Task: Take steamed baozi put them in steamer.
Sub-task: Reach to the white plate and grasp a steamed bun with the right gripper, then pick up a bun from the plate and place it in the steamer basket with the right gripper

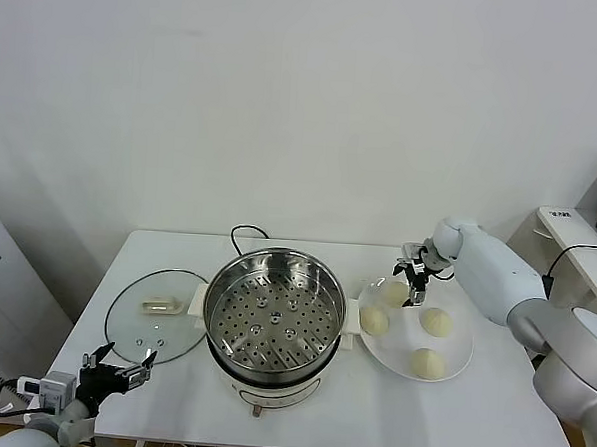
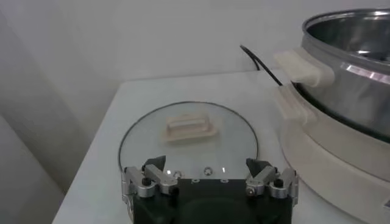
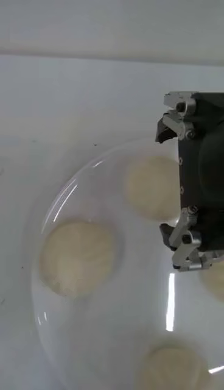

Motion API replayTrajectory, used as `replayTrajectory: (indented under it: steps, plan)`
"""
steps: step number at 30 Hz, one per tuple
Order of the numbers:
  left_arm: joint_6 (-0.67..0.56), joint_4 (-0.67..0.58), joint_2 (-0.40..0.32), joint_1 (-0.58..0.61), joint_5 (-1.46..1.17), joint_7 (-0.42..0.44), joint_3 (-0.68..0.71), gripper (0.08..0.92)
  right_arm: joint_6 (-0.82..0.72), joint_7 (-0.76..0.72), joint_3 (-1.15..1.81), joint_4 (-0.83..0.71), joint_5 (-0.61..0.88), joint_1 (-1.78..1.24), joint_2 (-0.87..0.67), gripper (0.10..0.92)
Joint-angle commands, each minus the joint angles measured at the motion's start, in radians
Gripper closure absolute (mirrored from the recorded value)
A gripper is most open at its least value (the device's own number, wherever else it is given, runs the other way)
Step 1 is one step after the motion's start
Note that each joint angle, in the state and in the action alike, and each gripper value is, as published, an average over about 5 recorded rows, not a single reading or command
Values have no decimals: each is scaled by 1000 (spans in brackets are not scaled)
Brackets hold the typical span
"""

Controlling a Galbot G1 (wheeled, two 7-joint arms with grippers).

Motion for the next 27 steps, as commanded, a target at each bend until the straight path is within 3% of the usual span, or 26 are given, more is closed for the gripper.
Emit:
replayTrajectory:
  steps: [1,5,15,27]
  plan:
    - [1,-5,0,4,0,-1,-1,177,6,1,30,-29,-36,-8,24,330]
    - [4,-12,-1,3,0,-2,0,177,8,-2,33,-30,-41,-8,25,425]
    - [17,-22,-7,4,0,-12,0,177,-2,-23,-44,52,27,33,-28,522]
    - [25,-28,-10,6,3,-21,-1,177,7,-72,-336,390,315,399,-184,533]
